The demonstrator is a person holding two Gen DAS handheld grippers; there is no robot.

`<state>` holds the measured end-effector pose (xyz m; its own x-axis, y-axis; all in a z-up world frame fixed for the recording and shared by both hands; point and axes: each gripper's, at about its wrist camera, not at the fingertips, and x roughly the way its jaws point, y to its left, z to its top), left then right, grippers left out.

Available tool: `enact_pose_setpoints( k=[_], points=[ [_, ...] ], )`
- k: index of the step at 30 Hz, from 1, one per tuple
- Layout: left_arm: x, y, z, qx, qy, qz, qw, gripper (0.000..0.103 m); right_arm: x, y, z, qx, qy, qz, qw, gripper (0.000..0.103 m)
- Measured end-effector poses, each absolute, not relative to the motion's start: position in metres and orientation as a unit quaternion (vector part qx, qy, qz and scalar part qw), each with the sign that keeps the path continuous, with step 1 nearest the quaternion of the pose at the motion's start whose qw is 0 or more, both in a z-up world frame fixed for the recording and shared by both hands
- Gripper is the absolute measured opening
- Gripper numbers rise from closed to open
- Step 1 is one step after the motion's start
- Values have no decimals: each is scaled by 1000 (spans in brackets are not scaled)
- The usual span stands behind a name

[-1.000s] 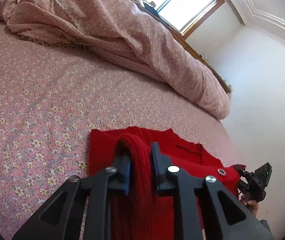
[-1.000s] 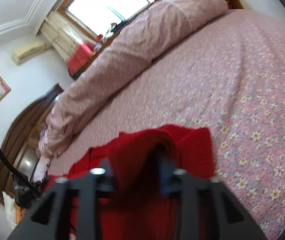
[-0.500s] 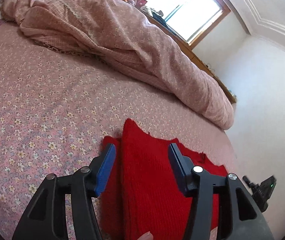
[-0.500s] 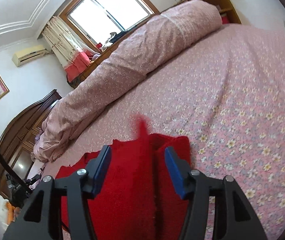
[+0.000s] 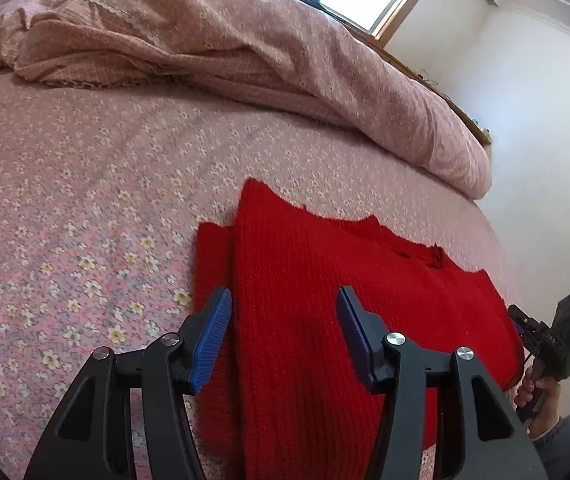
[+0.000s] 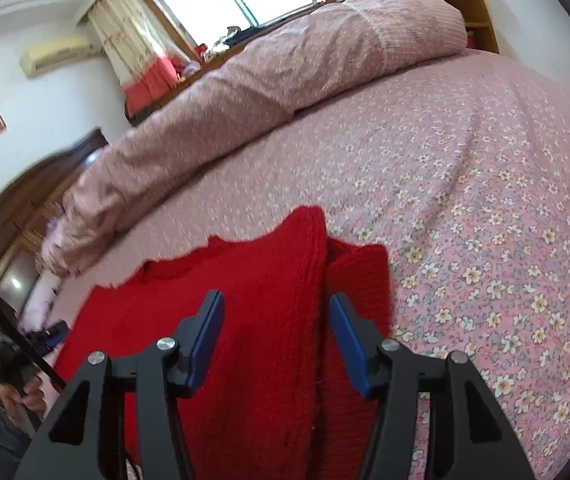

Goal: Fold small clothes
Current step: 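Open both grippers to release the folded hem onto the cardigan, then grasp the folded cardigan edge with both grippers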

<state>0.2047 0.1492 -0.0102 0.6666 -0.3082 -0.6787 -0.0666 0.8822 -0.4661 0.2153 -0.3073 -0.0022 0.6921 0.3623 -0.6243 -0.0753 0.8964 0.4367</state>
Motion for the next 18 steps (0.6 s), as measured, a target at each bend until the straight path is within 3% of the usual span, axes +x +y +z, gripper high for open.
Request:
enact_pose_setpoints(
  k=[2,3,4,5,7,14,18],
  points=[
    [205,145,-10,-222,405,-68,885,46,216,-302,-5,177,385,119,898,41],
    [205,143,-10,-214,405,-64,886,36,216,-299,-7,166,389,114,899,24],
    [205,140,-10,-204,405,-58,889,18,216,-298,-7,160,390,110,900,15],
    [205,137,-9,-192,407,-51,892,11,215,-297,-7,156,386,110,902,15],
    [205,134,-10,-180,407,-50,894,6,213,-296,-3,151,378,108,907,12],
    [208,132,-6,-175,388,-40,904,5,211,-295,11,121,330,78,933,9],
    [211,139,-13,-184,404,-36,895,6,224,-297,-2,126,361,67,922,10]
  ],
)
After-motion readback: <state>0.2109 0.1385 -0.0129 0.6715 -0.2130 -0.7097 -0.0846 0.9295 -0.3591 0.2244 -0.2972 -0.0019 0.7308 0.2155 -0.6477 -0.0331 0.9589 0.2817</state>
